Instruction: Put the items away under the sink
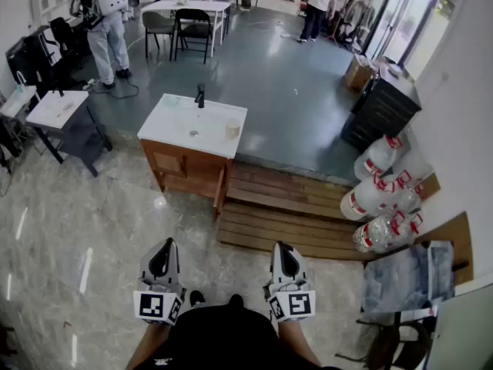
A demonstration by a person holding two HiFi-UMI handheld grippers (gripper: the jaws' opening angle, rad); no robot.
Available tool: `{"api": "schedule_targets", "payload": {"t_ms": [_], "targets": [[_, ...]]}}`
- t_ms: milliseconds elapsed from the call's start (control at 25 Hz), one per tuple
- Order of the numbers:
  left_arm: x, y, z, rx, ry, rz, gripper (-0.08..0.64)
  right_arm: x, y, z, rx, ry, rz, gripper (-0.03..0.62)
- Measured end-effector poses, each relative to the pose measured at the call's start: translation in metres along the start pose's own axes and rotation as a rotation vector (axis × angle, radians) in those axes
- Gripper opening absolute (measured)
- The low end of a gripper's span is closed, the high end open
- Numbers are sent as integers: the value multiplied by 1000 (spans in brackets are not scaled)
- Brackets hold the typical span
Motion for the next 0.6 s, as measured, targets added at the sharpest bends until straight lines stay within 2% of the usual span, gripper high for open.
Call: {"api": "schedule_targets", "payload": {"t_ms": [600], "targets": [[5, -10, 2, 18, -2, 16, 6, 2, -7, 3, -21, -5, 8, 12]]}}
Point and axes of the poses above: the fingertips, and each gripper's own axes: y backward along the fingers, z to its left, x out of its underside, the point moved 3 cm from there along y, backward along the fingers, and after that the axes turned 3 degrees about z, right-handed, at the moved point
